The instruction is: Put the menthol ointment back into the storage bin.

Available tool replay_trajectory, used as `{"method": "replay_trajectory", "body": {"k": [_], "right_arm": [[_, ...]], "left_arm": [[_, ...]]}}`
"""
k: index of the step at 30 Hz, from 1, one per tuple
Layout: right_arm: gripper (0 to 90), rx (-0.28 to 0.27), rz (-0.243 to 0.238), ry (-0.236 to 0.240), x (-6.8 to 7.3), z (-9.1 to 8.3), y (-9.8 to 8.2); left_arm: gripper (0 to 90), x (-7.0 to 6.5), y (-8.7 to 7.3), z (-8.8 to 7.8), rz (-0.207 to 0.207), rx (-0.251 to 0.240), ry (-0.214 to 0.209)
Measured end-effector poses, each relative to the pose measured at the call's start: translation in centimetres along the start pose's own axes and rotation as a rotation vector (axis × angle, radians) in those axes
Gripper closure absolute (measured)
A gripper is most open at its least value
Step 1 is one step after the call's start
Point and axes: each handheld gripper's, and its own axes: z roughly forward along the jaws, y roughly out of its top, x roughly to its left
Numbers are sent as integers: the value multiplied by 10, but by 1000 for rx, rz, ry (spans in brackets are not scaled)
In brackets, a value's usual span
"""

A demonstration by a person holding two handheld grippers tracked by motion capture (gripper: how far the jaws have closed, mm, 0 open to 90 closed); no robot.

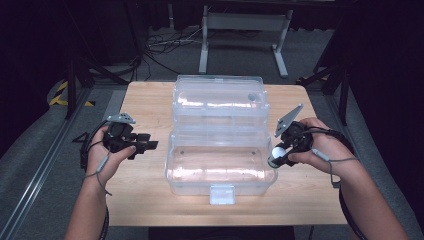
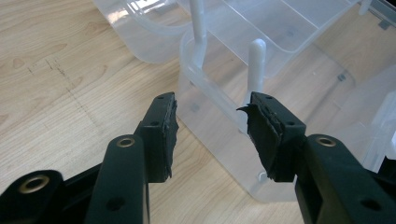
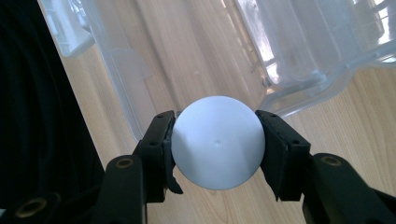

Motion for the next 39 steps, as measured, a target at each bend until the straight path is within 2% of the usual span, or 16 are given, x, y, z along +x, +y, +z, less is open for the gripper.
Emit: {"method": "replay_trajectory", "body": {"k": [5,6,21,28,39], "right_arm": [[506,1,-12,7,2,2,5],[506,0,-31,6,2,3,8],[505,12,-69,32,6,13,20],[505,28,-91,39,8,19,23],[505,84,-117,55,9,34,25]], "left_arm": [[530,0,0,0,1,6,-3],[530,0,0,0,0,6,-4],[530,0,0,0,8,13,2],[530,-1,0,0,11,17,2],[529,-1,0,1,15,25,3]]}}
